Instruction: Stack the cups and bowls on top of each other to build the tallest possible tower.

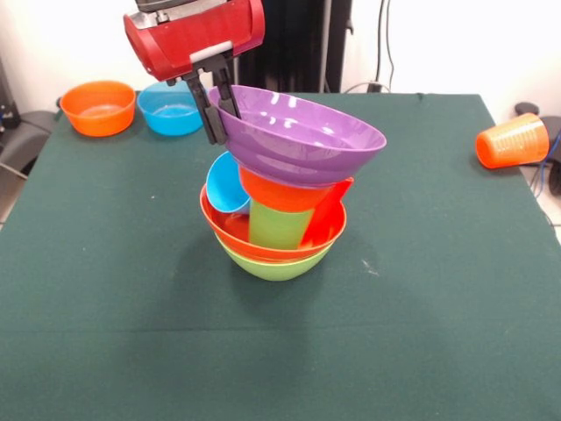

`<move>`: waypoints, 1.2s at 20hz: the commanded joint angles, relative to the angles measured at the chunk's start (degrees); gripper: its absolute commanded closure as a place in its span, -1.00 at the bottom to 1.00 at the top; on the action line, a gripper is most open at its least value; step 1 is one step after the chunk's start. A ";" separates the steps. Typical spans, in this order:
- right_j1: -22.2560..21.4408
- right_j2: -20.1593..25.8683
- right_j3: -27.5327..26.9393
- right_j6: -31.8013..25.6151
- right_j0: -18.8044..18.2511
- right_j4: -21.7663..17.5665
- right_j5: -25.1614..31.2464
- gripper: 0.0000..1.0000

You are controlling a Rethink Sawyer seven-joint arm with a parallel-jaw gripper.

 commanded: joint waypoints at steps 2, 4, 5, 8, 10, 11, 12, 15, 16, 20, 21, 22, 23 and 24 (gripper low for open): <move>0.68 -4.53 2.75 -6.78 2.68 -2.93 0.61 1.00; 0.74 -4.58 2.87 -6.77 2.67 -3.04 0.45 1.00; 0.77 -4.63 2.99 -6.75 2.66 -3.11 0.37 1.00; 0.96 -4.87 3.27 -7.07 2.69 -3.54 0.36 1.00; 1.06 -4.92 3.50 -7.08 2.63 -3.60 0.15 1.00; 1.05 -4.94 3.59 -7.05 2.61 -3.63 0.10 1.00; 1.05 -4.96 3.61 -7.02 2.63 -3.63 0.07 1.00; 1.00 -5.08 3.75 -6.90 2.69 -3.74 -0.04 1.00; 0.97 -5.09 3.79 -6.88 2.68 -3.73 -0.04 1.00; 1.04 -5.33 3.82 -7.19 2.81 -3.96 0.28 1.00; 1.08 -5.38 3.88 -7.20 2.82 -4.02 0.29 1.00; 1.09 -5.39 3.97 -7.23 2.78 -4.03 0.24 1.00; 1.06 -5.42 4.04 -7.20 2.74 -4.06 0.15 1.00; 1.04 -5.44 4.13 -7.18 2.69 -4.10 0.05 1.00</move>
